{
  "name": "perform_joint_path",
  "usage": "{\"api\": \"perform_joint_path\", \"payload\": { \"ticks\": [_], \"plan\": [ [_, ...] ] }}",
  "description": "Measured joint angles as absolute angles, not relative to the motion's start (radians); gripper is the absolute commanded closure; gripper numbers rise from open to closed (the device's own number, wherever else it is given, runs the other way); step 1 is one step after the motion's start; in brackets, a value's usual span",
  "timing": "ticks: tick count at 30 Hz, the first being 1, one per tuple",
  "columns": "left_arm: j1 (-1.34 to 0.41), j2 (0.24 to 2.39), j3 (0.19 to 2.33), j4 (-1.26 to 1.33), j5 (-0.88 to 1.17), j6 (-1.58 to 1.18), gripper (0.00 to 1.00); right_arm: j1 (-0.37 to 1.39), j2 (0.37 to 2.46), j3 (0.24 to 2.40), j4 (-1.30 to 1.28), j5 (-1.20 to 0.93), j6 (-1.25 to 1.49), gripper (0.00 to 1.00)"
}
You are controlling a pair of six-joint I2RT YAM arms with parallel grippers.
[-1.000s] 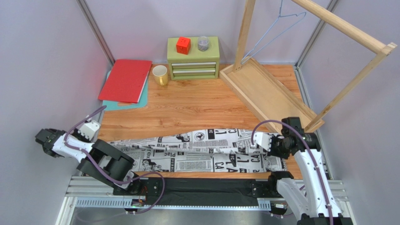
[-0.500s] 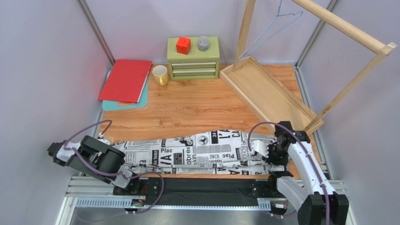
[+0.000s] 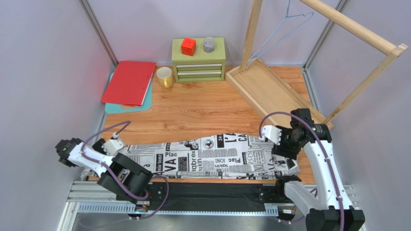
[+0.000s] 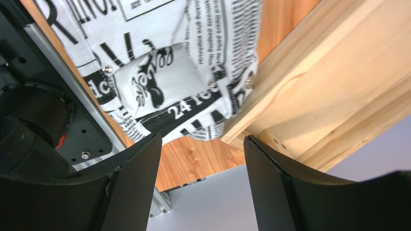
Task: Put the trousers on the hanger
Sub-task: Fold the trousers
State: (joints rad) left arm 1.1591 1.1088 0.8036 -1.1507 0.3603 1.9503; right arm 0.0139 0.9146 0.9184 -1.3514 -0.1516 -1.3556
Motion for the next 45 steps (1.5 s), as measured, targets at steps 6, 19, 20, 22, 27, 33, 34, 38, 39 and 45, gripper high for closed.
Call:
{"api": "perform_joint_path", "payload": {
  "ticks": [6, 19, 20, 22, 27, 33, 34, 38, 39, 45],
  "plan": [
    [0.915, 1.074, 0.626, -1.072, 0.321, 1.781, 0.23, 0.029, 1.056, 1.002, -1.348, -0.205, -1.245, 0.41],
    [0.445, 1.408, 0.691, -0.901, 0.025, 1.291, 0.33, 0.231, 1.412, 0.799, -1.119, -0.027, -0.983, 0.53],
    [0.421, 1.422, 0.7, -0.899, 0.006, 1.264, 0.33, 0.227, 1.428, 0.772, -1.09, 0.01, -0.981, 0.53],
    [0.342, 1.453, 0.719, -0.892, -0.043, 1.193, 0.33, 0.215, 1.443, 0.721, -1.04, 0.075, -0.982, 0.53],
    [0.144, 1.576, 0.847, -0.88, -0.055, 1.056, 0.36, 0.166, 1.442, 0.691, -0.994, 0.179, -1.0, 0.53],
    [-0.01, 1.675, 0.993, -0.877, 0.054, 0.948, 0.26, 0.118, 1.419, 0.72, -1.022, 0.214, -1.032, 0.53],
    [-0.02, 1.679, 1.017, -0.889, 0.094, 0.923, 0.26, 0.115, 1.413, 0.751, -1.055, 0.196, -1.03, 0.53],
    [0.04, 1.674, 1.149, -0.946, 0.25, 0.801, 0.22, 0.129, 1.403, 0.952, -1.195, 0.076, -0.987, 0.54],
    [0.08, 1.668, 1.179, -0.948, 0.271, 0.771, 0.22, 0.146, 1.402, 1.007, -1.215, 0.044, -0.967, 0.54],
    [0.284, 1.667, 1.271, -1.001, 0.3, 0.687, 0.28, 0.311, 1.388, 1.106, -1.246, -0.092, -0.847, 0.57]
  ]
}}
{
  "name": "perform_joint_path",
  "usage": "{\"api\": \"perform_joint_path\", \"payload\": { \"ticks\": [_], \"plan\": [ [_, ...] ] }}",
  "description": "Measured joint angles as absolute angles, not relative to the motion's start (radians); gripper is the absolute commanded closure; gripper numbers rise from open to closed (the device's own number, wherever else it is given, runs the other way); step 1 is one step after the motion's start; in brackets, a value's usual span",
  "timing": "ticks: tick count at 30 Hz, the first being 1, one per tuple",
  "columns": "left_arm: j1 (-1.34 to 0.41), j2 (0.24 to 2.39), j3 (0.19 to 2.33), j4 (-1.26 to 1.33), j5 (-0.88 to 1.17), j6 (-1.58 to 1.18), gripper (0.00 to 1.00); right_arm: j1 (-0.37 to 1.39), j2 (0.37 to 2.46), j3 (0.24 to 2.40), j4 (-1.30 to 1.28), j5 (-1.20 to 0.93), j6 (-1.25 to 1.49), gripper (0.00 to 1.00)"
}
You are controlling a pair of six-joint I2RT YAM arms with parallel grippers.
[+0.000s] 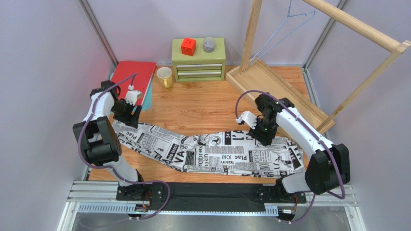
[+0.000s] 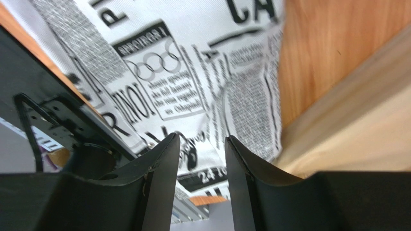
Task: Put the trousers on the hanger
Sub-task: Fold the trousers
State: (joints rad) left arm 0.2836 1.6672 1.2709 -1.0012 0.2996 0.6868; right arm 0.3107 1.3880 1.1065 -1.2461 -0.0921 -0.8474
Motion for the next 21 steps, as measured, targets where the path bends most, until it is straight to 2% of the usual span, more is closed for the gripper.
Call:
{"api": "perform_joint_path", "payload": {
  "ticks": [4, 9, 14, 21],
  "plan": [
    [0.357, 1.747, 1.304, -1.038, 0.284, 0.674, 0.32, 0.404, 1.414, 1.067, -1.224, -0.125, -0.785, 0.58],
    [0.415, 1.845, 1.349, -1.039, 0.257, 0.681, 0.39, 0.432, 1.481, 0.95, -1.151, -0.101, -0.746, 0.63],
    [0.429, 1.887, 1.508, -1.082, 0.233, 0.767, 0.34, 0.435, 1.534, 0.847, -1.062, -0.025, -0.737, 0.7],
    [0.418, 1.93, 1.596, -1.093, 0.149, 0.95, 0.34, 0.442, 1.547, 0.786, -1.02, 0.087, -0.745, 0.71]
  ]
}}
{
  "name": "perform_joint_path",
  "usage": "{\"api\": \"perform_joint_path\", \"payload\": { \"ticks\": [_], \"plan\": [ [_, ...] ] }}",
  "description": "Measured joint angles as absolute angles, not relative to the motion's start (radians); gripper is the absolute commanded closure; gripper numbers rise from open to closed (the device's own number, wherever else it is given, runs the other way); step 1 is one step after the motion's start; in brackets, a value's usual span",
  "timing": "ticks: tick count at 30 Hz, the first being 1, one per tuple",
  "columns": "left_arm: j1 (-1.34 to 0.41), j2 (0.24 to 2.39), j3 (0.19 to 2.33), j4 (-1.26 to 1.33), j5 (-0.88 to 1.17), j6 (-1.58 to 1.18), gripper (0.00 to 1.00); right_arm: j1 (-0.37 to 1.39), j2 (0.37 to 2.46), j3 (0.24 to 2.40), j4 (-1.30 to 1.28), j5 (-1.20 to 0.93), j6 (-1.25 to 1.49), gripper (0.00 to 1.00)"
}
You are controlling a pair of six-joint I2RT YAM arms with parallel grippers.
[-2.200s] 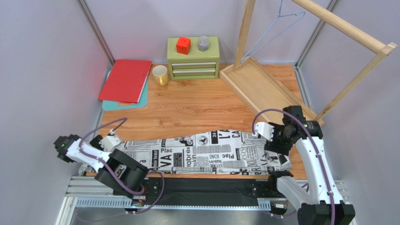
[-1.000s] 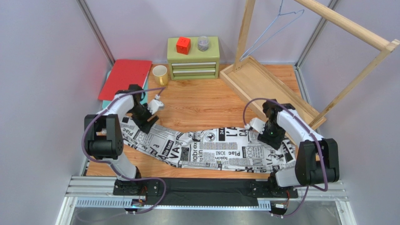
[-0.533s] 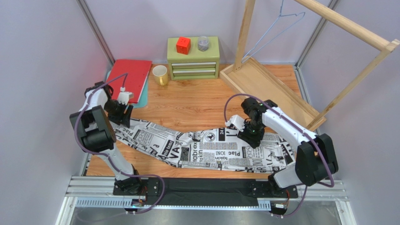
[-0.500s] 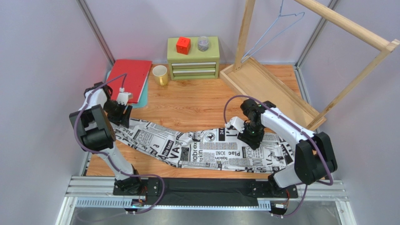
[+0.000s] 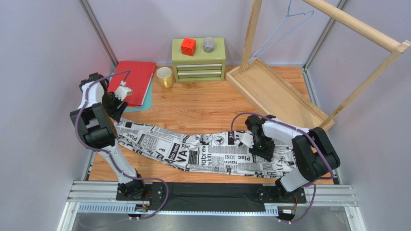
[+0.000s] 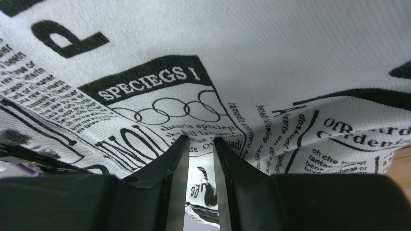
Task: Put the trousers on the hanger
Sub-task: Fold the trousers
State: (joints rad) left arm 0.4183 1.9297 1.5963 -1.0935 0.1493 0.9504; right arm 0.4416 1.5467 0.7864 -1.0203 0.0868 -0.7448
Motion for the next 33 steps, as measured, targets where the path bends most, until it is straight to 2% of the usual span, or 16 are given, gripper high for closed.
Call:
{"api": "perform_joint_path", "payload": {
  "ticks": [7, 11, 17, 28, 31, 32, 33],
  "plan": [
    [0.393, 1.955, 1.547, -1.122, 0.118, 1.088, 0.4, 0.395, 1.547, 0.764, -1.008, 0.175, -0.785, 0.72],
    [0.37, 1.955, 1.523, -1.118, 0.121, 1.134, 0.49, 0.373, 1.552, 0.762, -1.0, 0.21, -0.805, 0.73],
    [0.334, 1.955, 1.487, -1.11, 0.111, 1.183, 0.57, 0.371, 1.566, 0.775, -1.004, 0.219, -0.81, 0.72],
    [0.33, 1.963, 1.417, -1.037, 0.032, 1.228, 0.56, 0.368, 1.588, 0.793, -1.013, 0.22, -0.81, 0.73],
    [0.33, 1.968, 1.396, -1.007, 0.009, 1.248, 0.67, 0.367, 1.588, 0.793, -1.014, 0.219, -0.81, 0.73],
    [0.33, 1.97, 1.391, -1.003, 0.0, 1.252, 0.75, 0.367, 1.588, 0.793, -1.013, 0.219, -0.81, 0.73],
    [0.33, 1.972, 1.386, -0.999, -0.007, 1.26, 0.79, 0.367, 1.588, 0.793, -1.014, 0.219, -0.81, 0.73]
  ]
}}
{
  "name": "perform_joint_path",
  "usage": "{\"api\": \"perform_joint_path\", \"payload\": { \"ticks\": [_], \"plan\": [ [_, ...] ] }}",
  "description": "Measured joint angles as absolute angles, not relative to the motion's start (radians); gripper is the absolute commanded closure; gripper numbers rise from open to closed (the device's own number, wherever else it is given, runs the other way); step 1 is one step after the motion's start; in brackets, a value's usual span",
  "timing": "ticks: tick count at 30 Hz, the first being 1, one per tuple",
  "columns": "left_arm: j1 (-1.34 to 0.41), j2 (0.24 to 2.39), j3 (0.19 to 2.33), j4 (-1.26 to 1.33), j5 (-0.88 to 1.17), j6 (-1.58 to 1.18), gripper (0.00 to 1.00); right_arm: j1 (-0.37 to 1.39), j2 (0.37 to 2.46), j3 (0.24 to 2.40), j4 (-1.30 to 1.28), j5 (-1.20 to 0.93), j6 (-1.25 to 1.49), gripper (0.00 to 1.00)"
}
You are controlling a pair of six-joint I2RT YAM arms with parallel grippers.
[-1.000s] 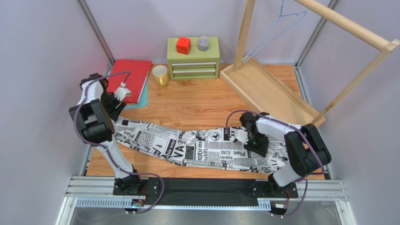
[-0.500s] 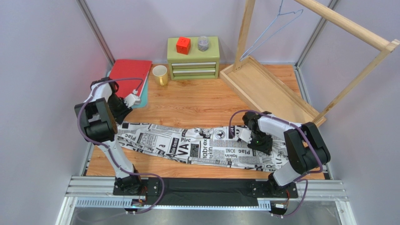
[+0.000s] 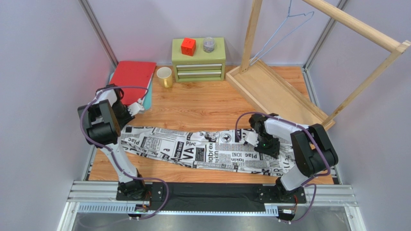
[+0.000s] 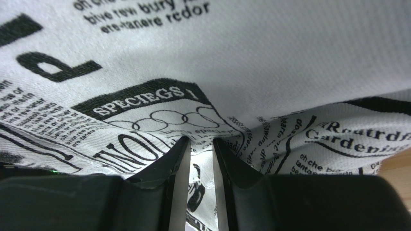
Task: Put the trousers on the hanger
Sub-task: Fold the trousers
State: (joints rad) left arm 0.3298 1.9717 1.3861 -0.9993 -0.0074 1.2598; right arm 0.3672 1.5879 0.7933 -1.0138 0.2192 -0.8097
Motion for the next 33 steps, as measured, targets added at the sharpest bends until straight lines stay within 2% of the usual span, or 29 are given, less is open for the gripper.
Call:
{"api": "perform_joint_path", "payload": {
  "ticks": [1, 2, 4, 14, 15, 19, 22, 27, 33],
  "plan": [
    [0.33, 1.972, 1.383, -0.997, -0.009, 1.266, 0.83, 0.367, 1.588, 0.794, -1.014, 0.219, -0.81, 0.73],
    [0.33, 1.972, 1.382, -0.997, -0.01, 1.271, 0.92, 0.367, 1.588, 0.794, -1.014, 0.219, -0.81, 0.73],
    [0.329, 1.971, 1.382, -0.996, -0.009, 1.282, 1.0, 0.367, 1.588, 0.795, -1.014, 0.219, -0.81, 0.73],
    [0.295, 1.933, 1.406, -0.987, -0.003, 1.304, 1.0, 0.365, 1.6, 0.806, -1.016, 0.219, -0.813, 0.74],
    [0.293, 1.933, 1.412, -0.984, -0.001, 1.304, 0.98, 0.365, 1.6, 0.806, -1.016, 0.219, -0.813, 0.74],
    [0.284, 1.933, 1.422, -0.973, -0.003, 1.31, 0.63, 0.365, 1.6, 0.806, -1.015, 0.219, -0.813, 0.73],
    [0.285, 1.935, 1.432, -0.984, -0.009, 1.284, 0.49, 0.365, 1.6, 0.806, -1.016, 0.219, -0.813, 0.73],
    [0.347, 1.935, 1.516, -1.046, 0.076, 1.147, 0.41, 0.364, 1.599, 0.81, -1.019, 0.214, -0.813, 0.73],
    [0.512, 1.883, 1.489, -1.041, 0.163, 0.902, 0.4, 0.363, 1.574, 0.813, -1.011, 0.193, -0.812, 0.73]
  ]
}}
